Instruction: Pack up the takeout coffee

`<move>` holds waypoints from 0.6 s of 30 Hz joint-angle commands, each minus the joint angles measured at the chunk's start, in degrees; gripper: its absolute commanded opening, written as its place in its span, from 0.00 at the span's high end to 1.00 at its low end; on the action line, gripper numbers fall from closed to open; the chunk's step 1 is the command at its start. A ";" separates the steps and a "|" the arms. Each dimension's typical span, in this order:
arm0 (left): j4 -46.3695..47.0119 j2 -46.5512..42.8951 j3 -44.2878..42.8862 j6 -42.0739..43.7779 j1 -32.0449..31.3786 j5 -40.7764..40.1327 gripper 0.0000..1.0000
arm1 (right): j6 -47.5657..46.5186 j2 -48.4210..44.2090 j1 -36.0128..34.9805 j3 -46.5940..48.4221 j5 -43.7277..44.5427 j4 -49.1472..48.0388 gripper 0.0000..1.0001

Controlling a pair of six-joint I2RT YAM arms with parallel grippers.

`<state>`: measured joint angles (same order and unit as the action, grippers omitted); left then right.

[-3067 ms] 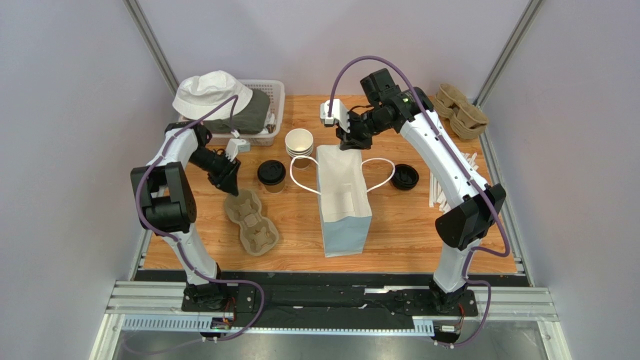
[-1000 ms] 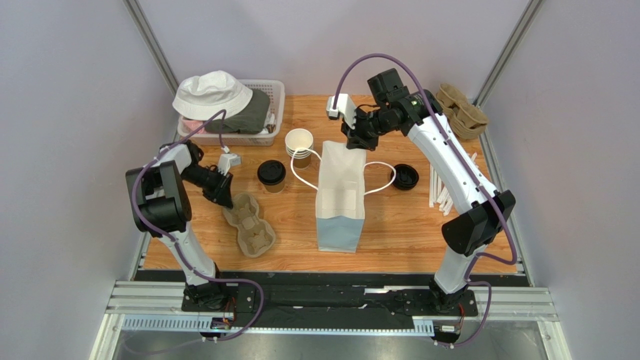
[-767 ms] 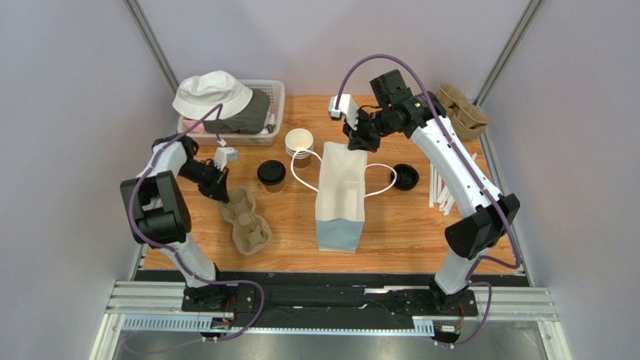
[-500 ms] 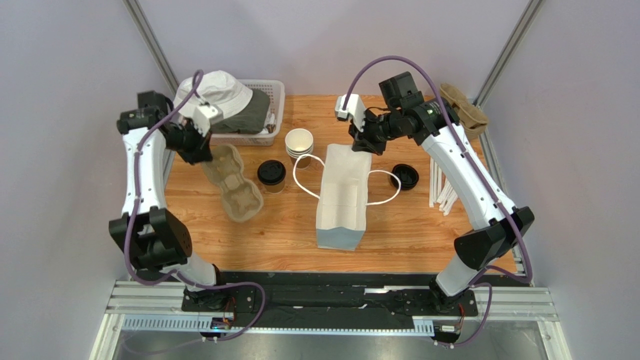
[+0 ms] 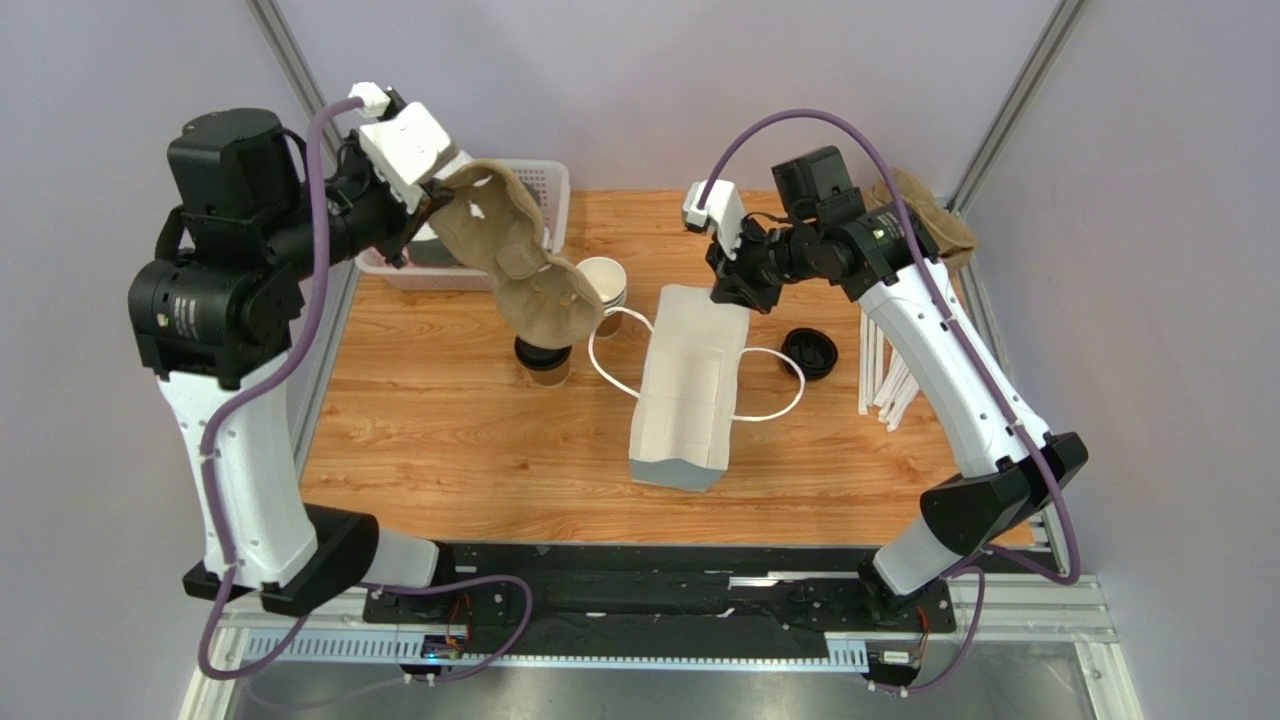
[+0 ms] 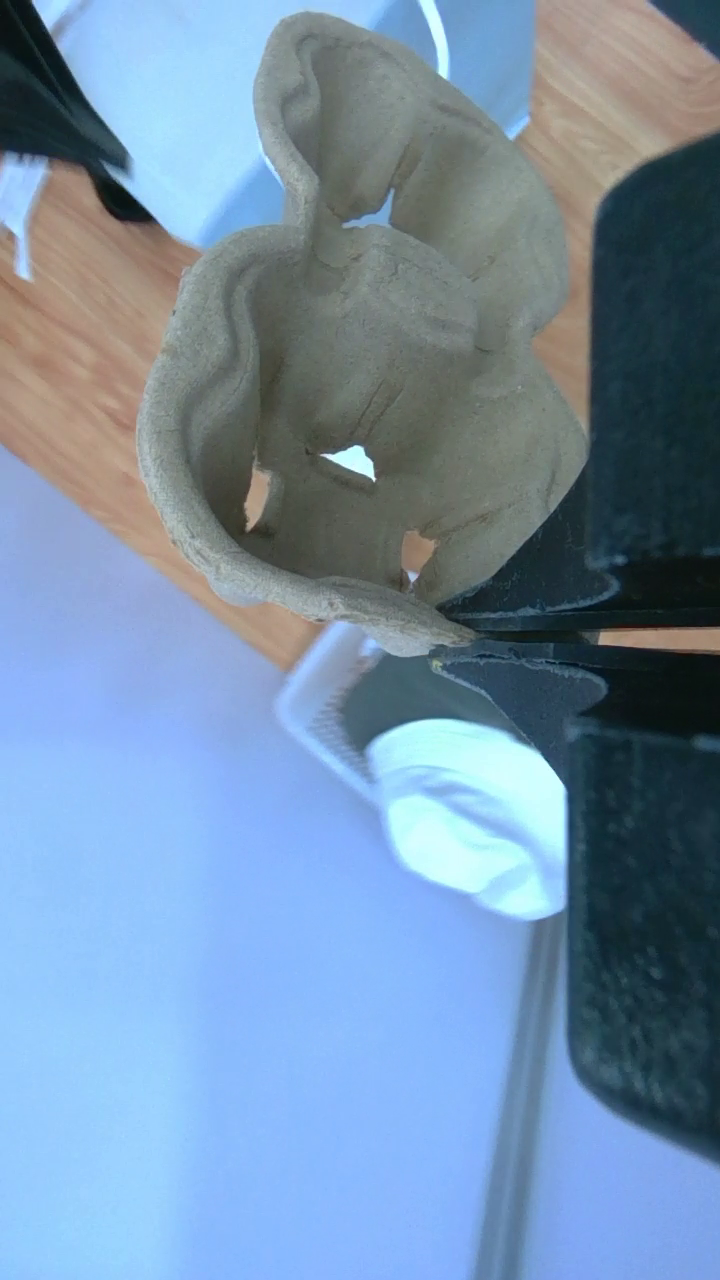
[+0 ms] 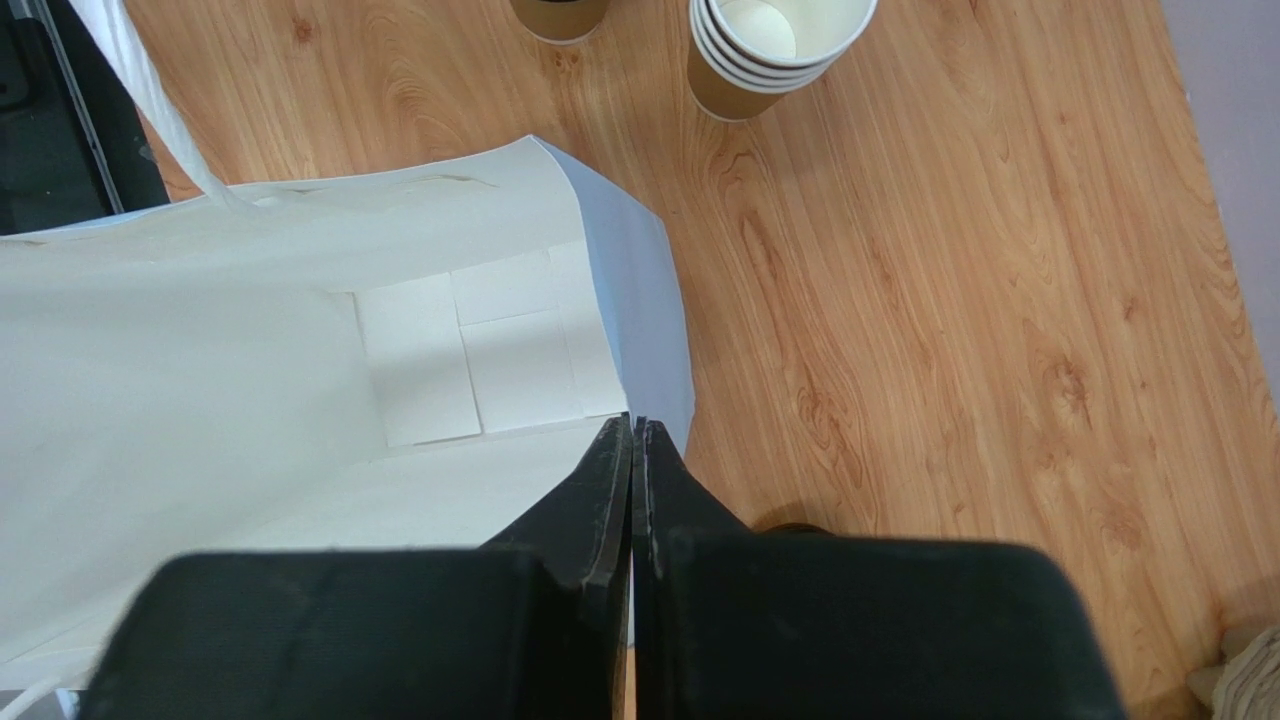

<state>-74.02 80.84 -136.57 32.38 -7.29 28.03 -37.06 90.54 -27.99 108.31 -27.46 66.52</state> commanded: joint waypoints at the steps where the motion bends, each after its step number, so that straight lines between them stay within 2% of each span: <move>1: 4.85 -0.42 -3.52 -2.16 -15.88 -17.02 1.00 | 5.24 -1.69 -0.75 3.30 1.71 -1.31 1.00; 2: 5.28 -0.33 -3.79 -0.93 -22.44 -19.39 1.00 | 5.68 -1.68 -0.84 3.74 1.54 -0.35 1.00; 4: 5.38 -0.24 -3.62 2.15 -28.54 -26.08 1.00 | 7.17 -1.68 -1.19 4.10 1.62 -0.08 1.00; 5: 5.99 -0.16 -3.00 2.68 -34.05 -27.92 1.00 | 7.87 -1.68 -1.37 4.19 1.97 -0.08 1.00; 6: 6.25 -0.07 -2.48 3.64 -36.63 -31.95 1.00 | 8.40 -1.68 -1.45 4.45 2.15 -0.08 1.00; 8: 8.17 0.19 -0.89 4.18 -42.25 -35.05 1.00 | 9.46 -1.51 -2.51 5.68 3.29 0.62 1.00; 12: 12.48 1.69 0.42 5.75 -48.59 -43.56 1.00 | 10.51 -1.51 -3.39 6.74 3.91 1.51 1.00; 16: 23.19 -1.55 13.74 12.07 -56.23 -49.03 1.00 | 11.22 -1.86 -4.18 6.30 4.35 1.59 1.00; 18: 27.07 -2.53 18.16 14.19 -57.57 -51.13 1.00 | 11.48 -1.95 -4.35 6.39 4.17 1.59 1.00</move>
<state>-57.87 80.53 -125.45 40.53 -61.43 -14.55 -27.83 90.52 -31.77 112.88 -24.03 67.92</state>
